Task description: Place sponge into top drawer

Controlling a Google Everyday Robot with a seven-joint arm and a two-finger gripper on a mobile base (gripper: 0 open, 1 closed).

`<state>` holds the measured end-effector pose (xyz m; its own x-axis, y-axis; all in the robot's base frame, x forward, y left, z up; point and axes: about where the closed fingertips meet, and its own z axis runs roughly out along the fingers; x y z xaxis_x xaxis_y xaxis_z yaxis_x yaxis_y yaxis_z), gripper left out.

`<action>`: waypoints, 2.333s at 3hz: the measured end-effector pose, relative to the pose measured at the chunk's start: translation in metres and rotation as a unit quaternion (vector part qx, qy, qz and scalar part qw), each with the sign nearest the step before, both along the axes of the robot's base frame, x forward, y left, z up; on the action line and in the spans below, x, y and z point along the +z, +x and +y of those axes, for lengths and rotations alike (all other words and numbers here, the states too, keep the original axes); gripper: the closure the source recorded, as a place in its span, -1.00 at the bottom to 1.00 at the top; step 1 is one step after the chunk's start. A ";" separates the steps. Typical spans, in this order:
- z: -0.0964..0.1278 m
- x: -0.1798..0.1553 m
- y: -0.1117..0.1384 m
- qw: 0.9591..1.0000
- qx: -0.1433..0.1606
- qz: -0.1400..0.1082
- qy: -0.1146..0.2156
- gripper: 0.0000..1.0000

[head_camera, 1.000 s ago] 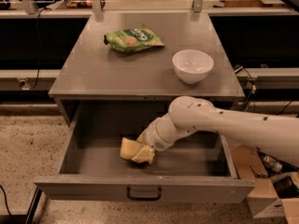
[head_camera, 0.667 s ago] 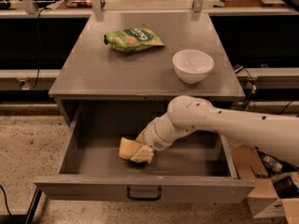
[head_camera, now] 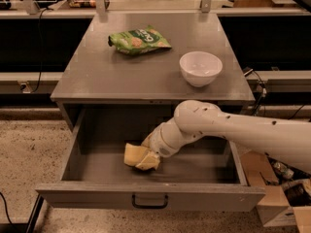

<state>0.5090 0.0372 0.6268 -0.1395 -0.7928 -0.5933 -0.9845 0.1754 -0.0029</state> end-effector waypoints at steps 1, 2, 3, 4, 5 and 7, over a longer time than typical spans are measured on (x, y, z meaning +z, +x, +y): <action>0.001 -0.001 -0.001 1.000 0.001 0.001 0.000 -1.00; 0.001 -0.001 -0.001 1.000 0.001 0.001 0.000 -1.00; 0.000 0.009 -0.002 1.000 0.006 -0.008 0.004 -1.00; -0.003 0.041 -0.005 0.999 0.019 -0.037 0.010 -0.98; -0.012 0.081 -0.011 0.997 0.032 -0.068 0.002 -1.00; -0.048 0.187 -0.047 0.992 0.049 -0.118 -0.016 -1.00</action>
Offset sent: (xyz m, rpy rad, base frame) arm -0.0006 0.0007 -0.0006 -0.0001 0.0013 0.0019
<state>0.4618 -0.0109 0.8138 0.0791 -0.8145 -0.5748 -0.9680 0.0749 -0.2393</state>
